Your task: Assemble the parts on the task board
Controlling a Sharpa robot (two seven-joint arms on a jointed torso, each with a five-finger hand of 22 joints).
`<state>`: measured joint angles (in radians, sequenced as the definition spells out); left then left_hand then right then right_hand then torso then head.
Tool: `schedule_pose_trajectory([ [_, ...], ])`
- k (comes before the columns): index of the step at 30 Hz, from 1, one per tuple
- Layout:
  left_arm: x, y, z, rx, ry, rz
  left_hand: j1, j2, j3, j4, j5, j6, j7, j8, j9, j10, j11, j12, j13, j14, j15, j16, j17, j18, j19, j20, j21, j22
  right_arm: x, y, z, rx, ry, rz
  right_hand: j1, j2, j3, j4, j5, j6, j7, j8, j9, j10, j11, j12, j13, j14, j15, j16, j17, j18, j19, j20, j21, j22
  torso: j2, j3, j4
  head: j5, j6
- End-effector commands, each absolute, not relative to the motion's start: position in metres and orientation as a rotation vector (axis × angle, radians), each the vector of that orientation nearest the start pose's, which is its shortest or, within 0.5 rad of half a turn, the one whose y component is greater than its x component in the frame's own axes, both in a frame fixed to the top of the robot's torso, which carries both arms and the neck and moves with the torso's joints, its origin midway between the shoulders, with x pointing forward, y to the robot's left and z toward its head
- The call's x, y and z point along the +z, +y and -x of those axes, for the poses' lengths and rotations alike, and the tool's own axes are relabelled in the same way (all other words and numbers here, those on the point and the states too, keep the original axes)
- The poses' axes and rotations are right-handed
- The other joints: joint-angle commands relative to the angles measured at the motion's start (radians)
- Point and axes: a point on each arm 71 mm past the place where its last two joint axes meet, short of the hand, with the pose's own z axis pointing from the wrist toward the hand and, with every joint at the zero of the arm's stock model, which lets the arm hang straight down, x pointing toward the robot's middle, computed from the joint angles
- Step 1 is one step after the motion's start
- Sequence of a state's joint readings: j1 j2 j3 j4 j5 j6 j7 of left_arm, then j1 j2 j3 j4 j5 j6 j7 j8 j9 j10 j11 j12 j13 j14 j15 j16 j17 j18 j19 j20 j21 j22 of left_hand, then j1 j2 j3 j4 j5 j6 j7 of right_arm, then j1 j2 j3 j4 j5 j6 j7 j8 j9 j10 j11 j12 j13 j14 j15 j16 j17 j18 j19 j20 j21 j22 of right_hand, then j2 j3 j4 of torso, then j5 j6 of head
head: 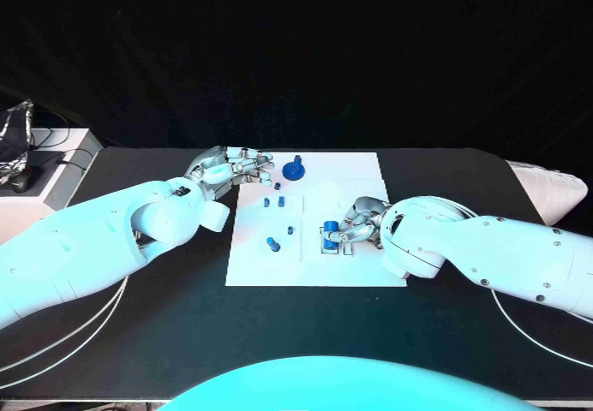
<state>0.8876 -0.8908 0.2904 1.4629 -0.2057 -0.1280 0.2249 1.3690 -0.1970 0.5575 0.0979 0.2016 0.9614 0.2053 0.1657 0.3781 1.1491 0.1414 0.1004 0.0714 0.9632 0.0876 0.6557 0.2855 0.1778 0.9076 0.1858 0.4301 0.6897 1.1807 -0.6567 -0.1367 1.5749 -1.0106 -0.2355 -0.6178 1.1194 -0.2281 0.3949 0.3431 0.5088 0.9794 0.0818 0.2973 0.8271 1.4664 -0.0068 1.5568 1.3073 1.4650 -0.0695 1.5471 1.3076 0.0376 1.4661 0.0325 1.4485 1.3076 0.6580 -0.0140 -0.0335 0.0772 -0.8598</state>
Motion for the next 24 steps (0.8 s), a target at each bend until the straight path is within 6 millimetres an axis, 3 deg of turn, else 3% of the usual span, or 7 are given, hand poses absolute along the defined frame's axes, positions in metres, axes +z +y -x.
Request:
schedule_pose_trajectory([
  [1, -0.2214, 0.2511, -0.4785, -1.559, 1.537, 1.173, 0.006, 0.0, -0.001, -0.004, 0.003, -0.004, 0.005, -0.005, -0.001, -0.003, 0.003, -0.006, 0.001, 0.007, 0.0, -0.004, 0.001, 0.002, 0.005, -0.001, -0.005, 0.0, -0.2548, -0.1208, -0.4419, 0.501, 2.263, -0.288, -0.006, 0.004, 0.069, -0.074, -0.005, 0.006, -0.002, -0.001, 0.001, 0.092, 0.009, -0.005, 0.249, 0.091, 0.005, 0.004, 0.195, -0.015, 0.081, 0.004, -0.004, 0.23, 0.0, -0.0007, 0.0, 0.001, -0.001],
  [24, -0.2214, 0.252, -0.4784, -1.557, 1.539, 1.174, 0.003, 0.0, -0.002, -0.001, 0.003, -0.005, 0.006, -0.006, -0.002, -0.005, 0.004, -0.006, 0.0, 0.006, 0.001, -0.006, 0.003, 0.001, 0.004, -0.001, -0.006, 0.001, -0.2535, -0.1209, -0.4386, 0.516, 2.236, -0.299, -0.008, 0.007, 0.067, -0.073, -0.008, 0.009, -0.003, 0.0, 0.001, 0.093, 0.009, -0.005, 0.25, 0.092, 0.005, 0.005, 0.199, -0.015, 0.082, 0.004, 0.0, 0.231, 0.001, -0.0009, 0.0002, 0.006, -0.005],
])
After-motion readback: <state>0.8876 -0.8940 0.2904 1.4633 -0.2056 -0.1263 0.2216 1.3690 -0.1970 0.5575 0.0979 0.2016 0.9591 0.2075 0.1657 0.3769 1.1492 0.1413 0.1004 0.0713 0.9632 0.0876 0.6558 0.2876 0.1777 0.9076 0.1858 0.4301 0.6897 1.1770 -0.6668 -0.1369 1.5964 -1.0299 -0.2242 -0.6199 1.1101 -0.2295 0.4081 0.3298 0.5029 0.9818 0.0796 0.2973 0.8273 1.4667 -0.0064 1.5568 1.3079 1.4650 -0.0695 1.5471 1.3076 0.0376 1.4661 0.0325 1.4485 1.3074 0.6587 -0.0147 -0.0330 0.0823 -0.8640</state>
